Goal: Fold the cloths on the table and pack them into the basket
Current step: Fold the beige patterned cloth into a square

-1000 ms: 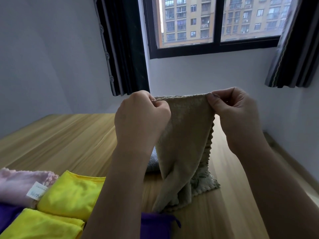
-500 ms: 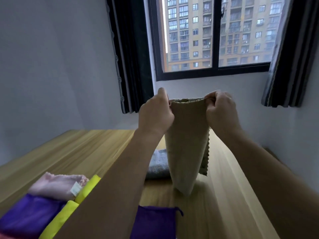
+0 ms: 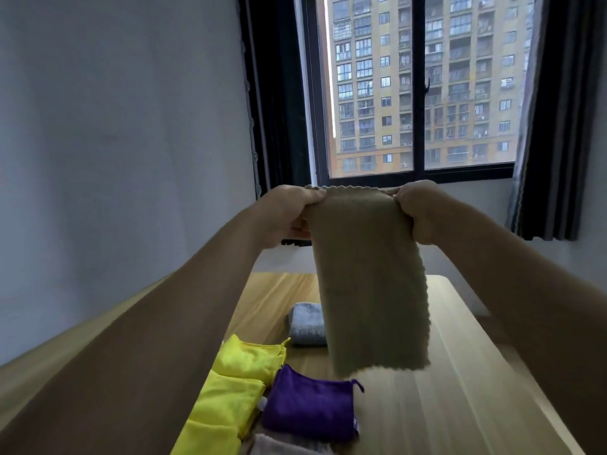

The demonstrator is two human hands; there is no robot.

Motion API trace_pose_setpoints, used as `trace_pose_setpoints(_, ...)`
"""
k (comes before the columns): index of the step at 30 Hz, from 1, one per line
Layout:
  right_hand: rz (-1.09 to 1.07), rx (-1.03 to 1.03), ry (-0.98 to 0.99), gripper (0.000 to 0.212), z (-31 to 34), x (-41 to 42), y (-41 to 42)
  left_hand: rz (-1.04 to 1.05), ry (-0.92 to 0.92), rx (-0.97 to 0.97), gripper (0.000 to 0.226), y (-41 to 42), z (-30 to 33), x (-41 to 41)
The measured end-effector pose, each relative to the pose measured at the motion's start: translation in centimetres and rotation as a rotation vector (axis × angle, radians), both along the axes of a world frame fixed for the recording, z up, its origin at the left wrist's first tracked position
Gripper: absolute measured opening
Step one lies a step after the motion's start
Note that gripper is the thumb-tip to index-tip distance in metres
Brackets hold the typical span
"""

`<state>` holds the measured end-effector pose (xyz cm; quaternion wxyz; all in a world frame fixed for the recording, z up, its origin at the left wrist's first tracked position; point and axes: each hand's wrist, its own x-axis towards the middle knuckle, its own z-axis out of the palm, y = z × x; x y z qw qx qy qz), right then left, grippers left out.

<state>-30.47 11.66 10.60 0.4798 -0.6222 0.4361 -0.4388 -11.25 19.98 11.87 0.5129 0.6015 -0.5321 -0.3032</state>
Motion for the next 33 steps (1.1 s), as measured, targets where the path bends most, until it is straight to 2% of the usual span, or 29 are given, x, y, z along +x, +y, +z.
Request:
trace_pose_setpoints(2,-0.027,0.039,0.015,0.017,0.5,0.3,0.7,-0.064,0.081,0.027,0.028,0.5,-0.6,0.1)
trace_pose_setpoints(6,0.032,0.045,-0.003,0.021,-0.5,-0.1,1.3,-0.073,0.084,0.063,0.009,0.1,-2.4,-0.2)
trace_pose_setpoints(8,0.007,0.024,0.099,0.019,-1.3,-0.1,0.8,-0.05,0.064,0.07,0.01,-1.0,-3.6,-0.5)
trace_pose_setpoints(11,-0.08,-0.095,0.289,0.016,-3.1,-0.1,-1.0,-0.021,0.068,0.019,0.013,-3.2,-5.5,-1.1)
trace_pose_setpoints(13,-0.116,-0.208,0.311,0.014,-4.6,-0.3,-2.9,-0.016,0.067,-0.053,0.011,-4.7,-6.7,-1.8)
trace_pose_setpoints(17,-0.229,-0.384,0.35,0.028,-6.1,-1.0,-5.7,0.023,0.077,-0.159,0.005,-6.6,-7.8,-2.5)
trace_pose_setpoints(19,-0.239,-0.483,0.418,0.022,-6.3,-1.4,-6.5,0.026,0.049,-0.151,0.006,-6.9,-8.2,-2.6)
trace_pose_setpoints(22,-0.148,-0.519,0.57,0.013,-6.9,-2.2,-7.0,0.004,-0.015,-0.085,0.01,-7.0,-10.0,-3.0)
trace_pose_setpoints(25,0.065,-0.34,1.034,0.013,-8.8,-3.0,-7.1,-0.119,-0.051,0.075,0.007,-6.4,-13.7,-3.8)
trace_pose_setpoints(28,0.339,0.091,1.461,0.039,-13.1,-3.5,-7.1,-0.312,-0.173,0.398,0.01,-5.7,-18.9,-4.9)
trace_pose_setpoints(30,0.518,0.32,1.632,0.044,-16.0,-3.9,-6.9,-0.431,-0.265,0.556,0.01,-5.4,-22.2,-5.5)
trace_pose_setpoints(33,0.661,0.523,1.706,0.046,-18.9,-4.6,-7.3,-0.506,-0.366,0.662,0.011,-5.5,-24.5,-6.0)
